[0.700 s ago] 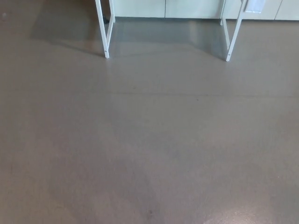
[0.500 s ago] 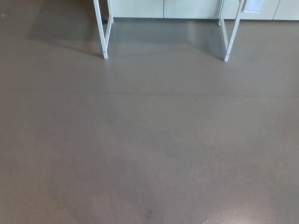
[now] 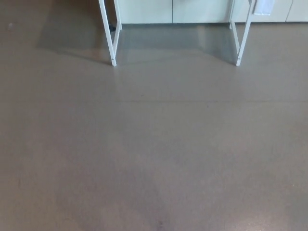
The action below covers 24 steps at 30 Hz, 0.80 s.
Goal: The robot walk towards a table in front and uses its left hand to pick up the pot from the base and places it on the table
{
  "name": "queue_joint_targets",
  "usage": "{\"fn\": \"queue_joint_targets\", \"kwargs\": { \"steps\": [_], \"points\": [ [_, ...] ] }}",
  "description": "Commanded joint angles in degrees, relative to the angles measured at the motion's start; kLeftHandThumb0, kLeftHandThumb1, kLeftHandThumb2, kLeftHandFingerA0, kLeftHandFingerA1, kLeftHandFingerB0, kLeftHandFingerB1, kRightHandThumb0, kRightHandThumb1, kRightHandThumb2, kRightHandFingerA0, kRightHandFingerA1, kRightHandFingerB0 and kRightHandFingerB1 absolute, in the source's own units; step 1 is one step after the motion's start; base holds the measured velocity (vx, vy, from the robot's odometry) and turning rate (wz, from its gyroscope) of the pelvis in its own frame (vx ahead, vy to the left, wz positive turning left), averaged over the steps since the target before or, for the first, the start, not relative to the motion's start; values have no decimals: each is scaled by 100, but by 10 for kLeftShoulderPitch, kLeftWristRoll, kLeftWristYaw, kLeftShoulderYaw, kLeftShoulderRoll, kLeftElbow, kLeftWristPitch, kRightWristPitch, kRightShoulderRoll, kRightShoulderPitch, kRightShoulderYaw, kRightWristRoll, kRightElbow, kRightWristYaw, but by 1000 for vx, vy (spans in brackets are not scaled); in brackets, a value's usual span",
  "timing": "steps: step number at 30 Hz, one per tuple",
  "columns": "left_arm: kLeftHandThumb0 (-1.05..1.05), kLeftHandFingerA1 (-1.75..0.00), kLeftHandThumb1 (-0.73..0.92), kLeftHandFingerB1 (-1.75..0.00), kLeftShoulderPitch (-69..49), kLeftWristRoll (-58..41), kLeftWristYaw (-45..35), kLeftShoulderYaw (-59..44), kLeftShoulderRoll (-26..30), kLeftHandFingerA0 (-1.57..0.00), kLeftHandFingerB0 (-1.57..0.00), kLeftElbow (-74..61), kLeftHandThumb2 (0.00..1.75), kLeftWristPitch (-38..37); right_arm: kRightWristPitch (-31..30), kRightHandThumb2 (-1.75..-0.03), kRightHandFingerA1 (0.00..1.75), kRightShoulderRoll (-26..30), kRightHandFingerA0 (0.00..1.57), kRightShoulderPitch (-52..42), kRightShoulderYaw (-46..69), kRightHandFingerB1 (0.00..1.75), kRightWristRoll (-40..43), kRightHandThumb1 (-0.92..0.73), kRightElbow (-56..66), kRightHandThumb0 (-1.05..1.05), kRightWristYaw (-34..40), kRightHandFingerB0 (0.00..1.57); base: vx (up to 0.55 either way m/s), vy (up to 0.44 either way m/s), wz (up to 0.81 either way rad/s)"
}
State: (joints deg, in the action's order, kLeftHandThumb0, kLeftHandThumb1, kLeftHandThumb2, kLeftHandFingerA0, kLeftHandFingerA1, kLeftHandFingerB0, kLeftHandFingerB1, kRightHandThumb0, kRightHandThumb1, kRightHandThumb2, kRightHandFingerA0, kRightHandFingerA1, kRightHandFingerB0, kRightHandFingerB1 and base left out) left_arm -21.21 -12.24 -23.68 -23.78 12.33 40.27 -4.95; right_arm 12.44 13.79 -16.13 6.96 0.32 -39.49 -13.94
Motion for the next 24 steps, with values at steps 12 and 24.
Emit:
{"fn": "queue_joint_targets", "kwargs": {
  "steps": [12, 24],
  "points": [
    [-24, -37, 44, -31, -29, 16, 22, 31, 6, -44, -33, -23, 53, -45, 0, -65, 50, 7, 53, -2, -9, 43, 1, -45, 7, -35, 4, 35, 80, 212, -14],
    [-23, -37, 44, -31, -20, 6, 13, 38, 19, -44, -30, -15, 53, -39, 16, -56, 44, 10, 59, 8, -14, 37, -4, -54, -10, -28, 4, 39, 213, -33, 11]
  ]
}}
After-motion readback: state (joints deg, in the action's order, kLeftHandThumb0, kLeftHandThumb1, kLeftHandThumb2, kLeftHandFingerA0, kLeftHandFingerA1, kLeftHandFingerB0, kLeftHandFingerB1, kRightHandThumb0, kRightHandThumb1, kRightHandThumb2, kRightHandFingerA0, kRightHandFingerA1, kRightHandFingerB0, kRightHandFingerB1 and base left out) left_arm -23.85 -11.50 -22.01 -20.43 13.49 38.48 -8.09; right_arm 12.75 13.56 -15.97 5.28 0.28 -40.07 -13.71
